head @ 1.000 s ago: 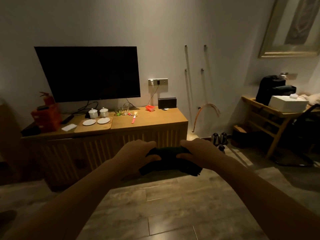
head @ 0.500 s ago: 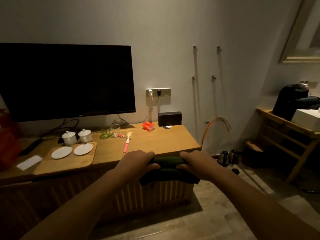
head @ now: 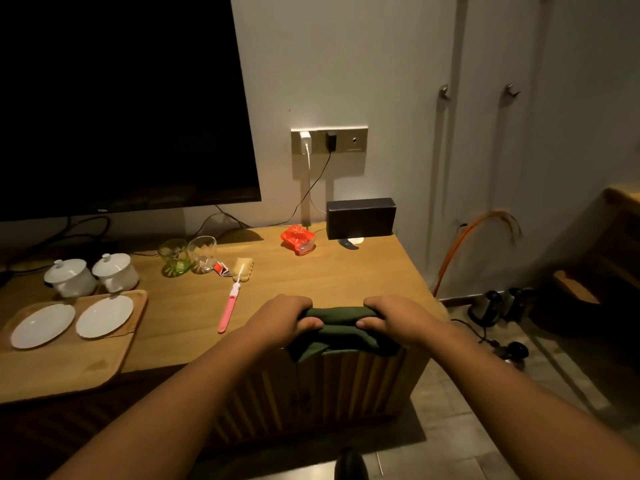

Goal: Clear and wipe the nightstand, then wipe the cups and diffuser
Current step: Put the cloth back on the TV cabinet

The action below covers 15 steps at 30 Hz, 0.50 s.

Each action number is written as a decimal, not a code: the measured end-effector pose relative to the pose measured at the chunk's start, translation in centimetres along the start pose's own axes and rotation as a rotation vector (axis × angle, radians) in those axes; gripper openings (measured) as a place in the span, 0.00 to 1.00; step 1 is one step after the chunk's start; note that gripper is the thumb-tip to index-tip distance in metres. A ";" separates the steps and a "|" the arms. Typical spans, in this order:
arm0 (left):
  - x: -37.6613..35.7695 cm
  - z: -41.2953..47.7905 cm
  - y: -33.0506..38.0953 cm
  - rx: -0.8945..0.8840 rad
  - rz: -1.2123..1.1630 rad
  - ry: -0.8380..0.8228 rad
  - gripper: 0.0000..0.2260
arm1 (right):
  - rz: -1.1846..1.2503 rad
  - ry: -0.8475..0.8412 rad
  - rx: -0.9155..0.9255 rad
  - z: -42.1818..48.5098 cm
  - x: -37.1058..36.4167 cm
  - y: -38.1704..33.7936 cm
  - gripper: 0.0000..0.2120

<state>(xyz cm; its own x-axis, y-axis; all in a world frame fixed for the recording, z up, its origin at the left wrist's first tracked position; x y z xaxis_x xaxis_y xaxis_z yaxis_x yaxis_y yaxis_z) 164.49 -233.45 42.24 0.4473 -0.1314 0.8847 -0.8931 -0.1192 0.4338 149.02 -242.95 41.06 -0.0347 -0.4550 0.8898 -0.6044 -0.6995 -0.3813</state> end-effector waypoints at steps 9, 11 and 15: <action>-8.0 13.0 -8.4 0.381 -0.253 -0.136 0.14 | 0.155 -0.250 -0.107 13.0 -5.7 12.5 0.16; -9.6 14.7 -10.0 0.438 -0.232 -0.163 0.15 | 0.150 -0.271 -0.140 15.1 -7.1 14.2 0.16; -11.7 16.8 -11.8 0.513 -0.190 -0.169 0.13 | 0.096 -0.184 -0.240 17.3 -8.8 16.7 0.18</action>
<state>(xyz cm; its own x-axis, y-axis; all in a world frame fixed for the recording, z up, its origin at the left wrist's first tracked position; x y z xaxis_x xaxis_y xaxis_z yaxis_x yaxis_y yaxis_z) 170.61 -246.98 23.87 0.6367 -0.2118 0.7414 -0.6775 -0.6128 0.4068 153.02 -260.16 22.55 0.0311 -0.6202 0.7838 -0.7768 -0.5085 -0.3715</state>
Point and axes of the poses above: each hand's wrist, its own z-axis towards the middle knuckle, its own x-axis out of the back of the hand, y = z × x, the point moved 9 cm from there along z, towards the middle knuckle, and after that the axes turned 3 degrees about -y, right-handed, at the moved point
